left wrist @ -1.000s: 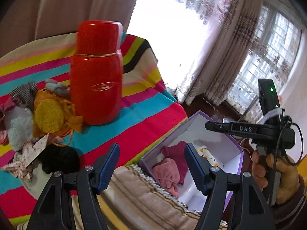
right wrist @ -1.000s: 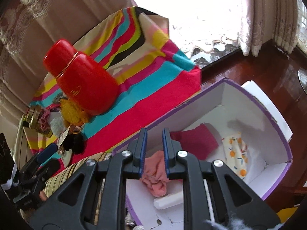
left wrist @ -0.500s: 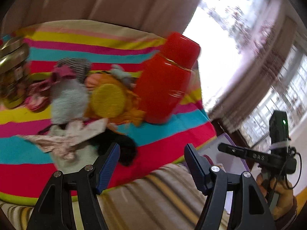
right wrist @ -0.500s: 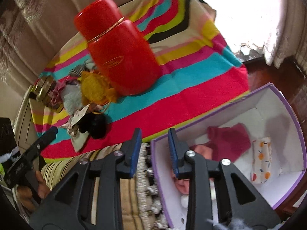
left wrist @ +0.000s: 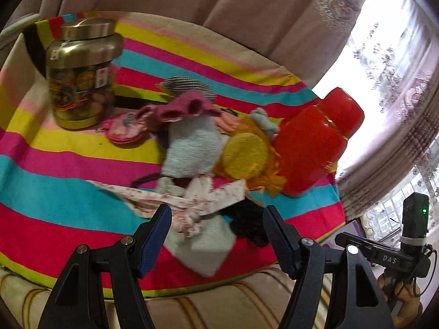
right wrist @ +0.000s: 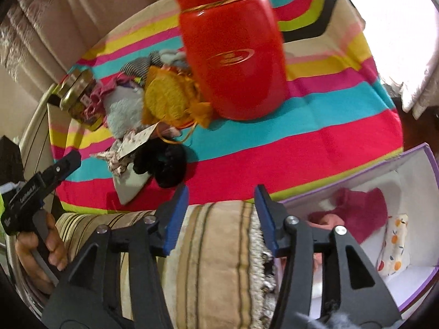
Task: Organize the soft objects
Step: 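Move both tools back over the pile of soft items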
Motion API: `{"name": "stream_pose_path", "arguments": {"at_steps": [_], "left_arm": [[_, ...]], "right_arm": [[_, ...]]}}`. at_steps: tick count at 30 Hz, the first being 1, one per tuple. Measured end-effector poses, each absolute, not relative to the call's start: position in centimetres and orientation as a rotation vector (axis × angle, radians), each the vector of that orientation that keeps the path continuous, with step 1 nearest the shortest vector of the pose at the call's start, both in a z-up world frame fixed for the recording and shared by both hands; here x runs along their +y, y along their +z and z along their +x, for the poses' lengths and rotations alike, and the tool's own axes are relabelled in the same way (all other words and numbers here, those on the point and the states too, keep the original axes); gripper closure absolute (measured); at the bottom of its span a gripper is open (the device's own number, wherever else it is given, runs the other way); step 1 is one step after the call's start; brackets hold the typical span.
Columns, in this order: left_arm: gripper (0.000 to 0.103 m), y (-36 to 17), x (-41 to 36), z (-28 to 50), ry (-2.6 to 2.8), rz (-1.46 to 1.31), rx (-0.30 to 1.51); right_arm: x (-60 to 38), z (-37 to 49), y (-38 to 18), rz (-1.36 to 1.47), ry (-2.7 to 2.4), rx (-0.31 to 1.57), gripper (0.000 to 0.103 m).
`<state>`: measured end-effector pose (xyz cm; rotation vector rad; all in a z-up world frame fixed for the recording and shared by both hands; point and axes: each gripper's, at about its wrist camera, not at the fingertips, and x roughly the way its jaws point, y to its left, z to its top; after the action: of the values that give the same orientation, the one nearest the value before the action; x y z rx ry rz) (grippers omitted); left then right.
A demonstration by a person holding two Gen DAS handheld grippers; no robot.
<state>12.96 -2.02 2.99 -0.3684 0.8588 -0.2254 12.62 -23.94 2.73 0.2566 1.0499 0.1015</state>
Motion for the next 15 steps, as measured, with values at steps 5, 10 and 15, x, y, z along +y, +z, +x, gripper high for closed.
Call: {"name": "stream_pose_path", "arguments": {"at_steps": [5, 10, 15], "left_arm": [[0.033, 2.0, -1.0, 13.8, -0.194, -0.358, 0.900], [0.037, 0.6, -1.6, 14.9, -0.192, -0.315, 0.965], [0.041, -0.2, -3.0, 16.0, -0.192, -0.233, 1.005]], "right_arm": [[-21.6, 14.0, 1.6, 0.211, 0.140, 1.082, 0.044], [-18.9, 15.7, 0.1, 0.155, 0.176, 1.118, 0.042], [-16.6, 17.4, -1.1, 0.077, 0.213, 1.153, 0.038]]}}
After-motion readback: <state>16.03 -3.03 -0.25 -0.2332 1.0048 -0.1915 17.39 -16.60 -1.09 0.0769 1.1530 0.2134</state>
